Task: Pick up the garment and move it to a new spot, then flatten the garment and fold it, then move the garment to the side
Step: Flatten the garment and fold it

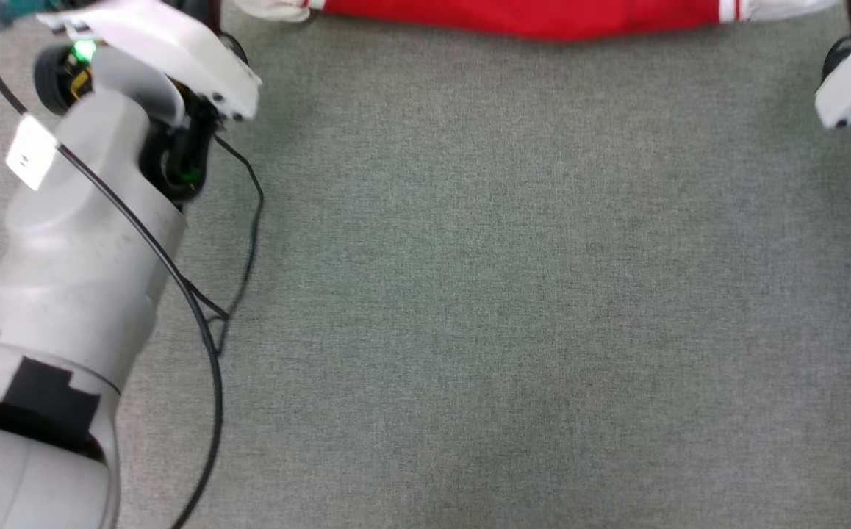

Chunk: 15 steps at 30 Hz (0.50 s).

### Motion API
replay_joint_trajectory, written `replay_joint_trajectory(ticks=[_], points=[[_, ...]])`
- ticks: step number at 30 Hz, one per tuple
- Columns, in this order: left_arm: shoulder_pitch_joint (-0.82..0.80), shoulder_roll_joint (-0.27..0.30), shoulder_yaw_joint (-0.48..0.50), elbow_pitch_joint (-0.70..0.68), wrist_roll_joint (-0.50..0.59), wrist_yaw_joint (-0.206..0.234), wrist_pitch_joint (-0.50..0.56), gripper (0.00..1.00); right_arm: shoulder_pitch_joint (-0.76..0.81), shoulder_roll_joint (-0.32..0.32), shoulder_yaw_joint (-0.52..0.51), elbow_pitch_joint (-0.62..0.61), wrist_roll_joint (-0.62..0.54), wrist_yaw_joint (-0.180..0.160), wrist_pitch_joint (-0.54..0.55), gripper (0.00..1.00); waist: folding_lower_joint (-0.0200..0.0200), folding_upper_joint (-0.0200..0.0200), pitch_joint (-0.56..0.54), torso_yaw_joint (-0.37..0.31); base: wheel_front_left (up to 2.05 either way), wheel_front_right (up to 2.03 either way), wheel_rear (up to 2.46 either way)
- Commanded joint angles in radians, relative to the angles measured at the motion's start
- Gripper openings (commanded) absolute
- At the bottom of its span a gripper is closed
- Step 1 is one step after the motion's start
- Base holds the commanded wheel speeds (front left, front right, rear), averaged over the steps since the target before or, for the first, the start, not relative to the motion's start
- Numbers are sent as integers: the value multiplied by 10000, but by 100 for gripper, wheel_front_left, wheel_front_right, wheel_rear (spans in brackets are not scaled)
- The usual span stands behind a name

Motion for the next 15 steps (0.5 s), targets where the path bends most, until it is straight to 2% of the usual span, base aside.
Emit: replay_joint_trajectory(ticks=[1, 12, 15], points=[[367, -79, 132, -87, 169, -15, -47, 0, 321, -181, 102, -121, 153, -15, -96, 0, 1, 0, -159, 61, 0, 0, 0], [2341, -437, 1186, -904, 1052, -160, -47, 0, 1815, -884, 1007, -754, 1067, -15, -480, 0, 1, 0, -1012, 249, 0, 0, 0], [2971, -522, 1189, -1173, 1195, -166, -47, 0, 2325, -1000, 1137, -888, 1228, -15, -526, 0, 1, 0, -1254, 297, 0, 0, 0]])
